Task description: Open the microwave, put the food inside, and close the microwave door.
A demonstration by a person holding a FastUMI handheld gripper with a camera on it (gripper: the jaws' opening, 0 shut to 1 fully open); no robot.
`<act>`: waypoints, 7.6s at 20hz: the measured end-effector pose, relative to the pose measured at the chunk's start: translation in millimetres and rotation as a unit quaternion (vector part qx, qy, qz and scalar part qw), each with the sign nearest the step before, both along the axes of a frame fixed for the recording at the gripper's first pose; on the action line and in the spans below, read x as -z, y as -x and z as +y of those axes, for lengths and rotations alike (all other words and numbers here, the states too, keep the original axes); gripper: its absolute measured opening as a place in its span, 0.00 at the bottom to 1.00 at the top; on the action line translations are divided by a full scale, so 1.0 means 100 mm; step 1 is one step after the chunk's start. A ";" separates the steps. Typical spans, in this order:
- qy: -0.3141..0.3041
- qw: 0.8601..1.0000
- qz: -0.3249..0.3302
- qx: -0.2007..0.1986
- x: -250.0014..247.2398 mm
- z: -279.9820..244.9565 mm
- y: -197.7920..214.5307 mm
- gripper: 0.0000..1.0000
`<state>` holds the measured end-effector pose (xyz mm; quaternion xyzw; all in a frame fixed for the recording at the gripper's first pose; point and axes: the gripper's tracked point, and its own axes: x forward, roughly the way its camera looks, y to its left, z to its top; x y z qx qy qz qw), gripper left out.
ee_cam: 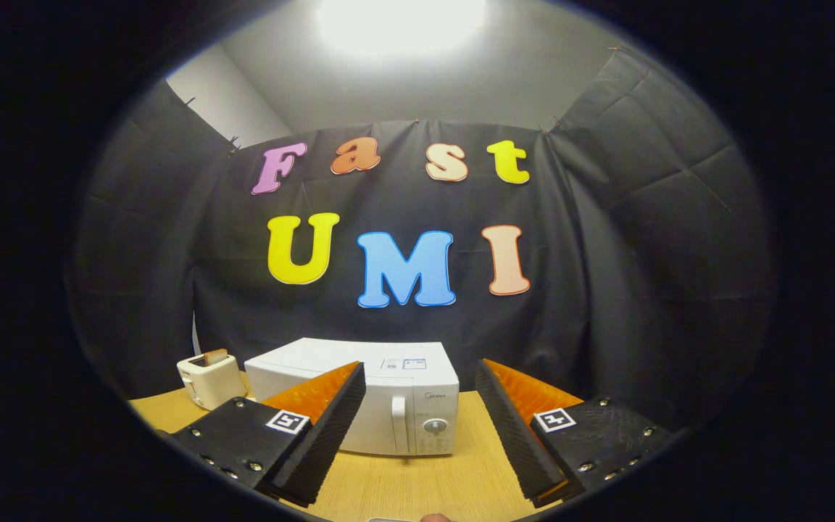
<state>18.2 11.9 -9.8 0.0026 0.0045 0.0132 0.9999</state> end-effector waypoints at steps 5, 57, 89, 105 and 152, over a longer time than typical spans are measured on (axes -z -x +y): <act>0.003 1.000 0.014 -0.013 0.20 0.06 -0.36 0.97; 0.026 0.965 0.260 -0.007 2.08 0.56 -0.93 0.04; 0.014 0.946 0.295 -0.132 1.98 2.51 1.21 0.44; -0.019 0.884 0.170 -0.436 0.75 3.55 2.00 0.81; -0.215 0.809 0.510 -0.198 2.56 -0.17 1.60 0.81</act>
